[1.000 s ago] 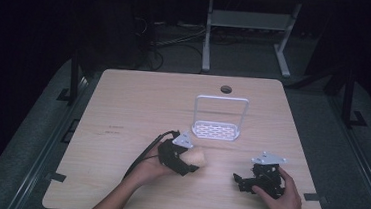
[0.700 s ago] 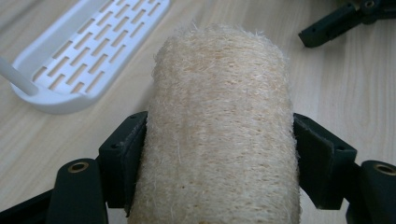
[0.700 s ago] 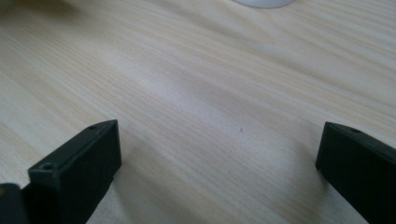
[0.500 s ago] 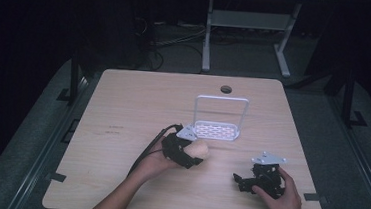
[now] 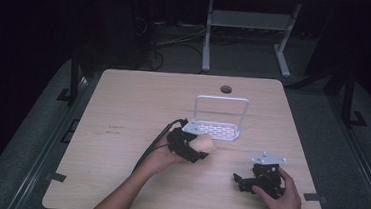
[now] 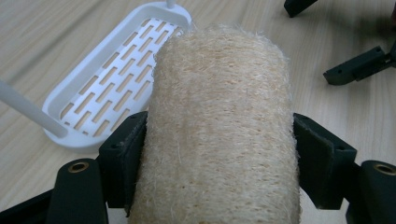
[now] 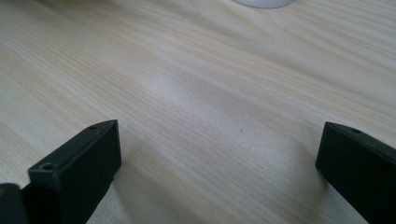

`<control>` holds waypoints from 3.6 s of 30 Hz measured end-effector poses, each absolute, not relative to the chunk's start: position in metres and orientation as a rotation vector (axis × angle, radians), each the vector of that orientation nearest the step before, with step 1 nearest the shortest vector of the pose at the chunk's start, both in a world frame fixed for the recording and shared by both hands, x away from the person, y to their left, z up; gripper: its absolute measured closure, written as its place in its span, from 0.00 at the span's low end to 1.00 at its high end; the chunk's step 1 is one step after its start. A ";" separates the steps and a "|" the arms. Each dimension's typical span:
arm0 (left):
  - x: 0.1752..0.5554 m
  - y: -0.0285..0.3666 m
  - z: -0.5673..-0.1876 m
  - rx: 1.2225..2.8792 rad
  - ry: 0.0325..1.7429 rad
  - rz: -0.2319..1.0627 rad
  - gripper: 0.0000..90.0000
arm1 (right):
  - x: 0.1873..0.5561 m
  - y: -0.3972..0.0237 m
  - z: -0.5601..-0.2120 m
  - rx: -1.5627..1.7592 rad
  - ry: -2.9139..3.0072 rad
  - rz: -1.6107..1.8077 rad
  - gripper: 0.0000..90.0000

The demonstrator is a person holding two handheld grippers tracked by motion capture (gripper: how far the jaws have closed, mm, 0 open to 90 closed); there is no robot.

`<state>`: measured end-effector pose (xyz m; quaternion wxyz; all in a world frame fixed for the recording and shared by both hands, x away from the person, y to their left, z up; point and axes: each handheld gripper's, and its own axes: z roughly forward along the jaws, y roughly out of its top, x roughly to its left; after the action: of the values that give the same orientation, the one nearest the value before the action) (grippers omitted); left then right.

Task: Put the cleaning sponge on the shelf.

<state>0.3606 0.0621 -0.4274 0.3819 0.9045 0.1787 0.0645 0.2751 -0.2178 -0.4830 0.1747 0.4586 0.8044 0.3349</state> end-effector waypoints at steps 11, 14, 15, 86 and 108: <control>0.368 0.053 -0.425 2.280 0.472 0.174 0.30 | 0.275 -0.218 -0.483 1.302 2.280 0.950 0.00; 0.370 0.050 -0.425 2.278 0.474 0.174 0.30 | 0.275 -0.218 -0.483 1.301 2.280 0.950 0.00; 0.371 0.050 -0.425 2.280 0.472 0.179 0.30 | 0.275 -0.218 -0.483 1.301 2.280 0.950 0.00; 0.425 -0.019 -0.446 2.308 0.570 0.265 0.30 | 0.275 -0.218 -0.483 1.302 2.279 0.954 0.00; 0.429 -0.024 -0.452 2.344 0.564 0.278 0.29 | 0.275 -0.218 -0.483 1.300 2.281 0.953 0.00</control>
<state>0.4293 -0.0241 -0.4522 0.3499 0.9048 0.2176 0.1074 0.2750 -0.2178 -0.4830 0.1732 0.4585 0.8043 0.3359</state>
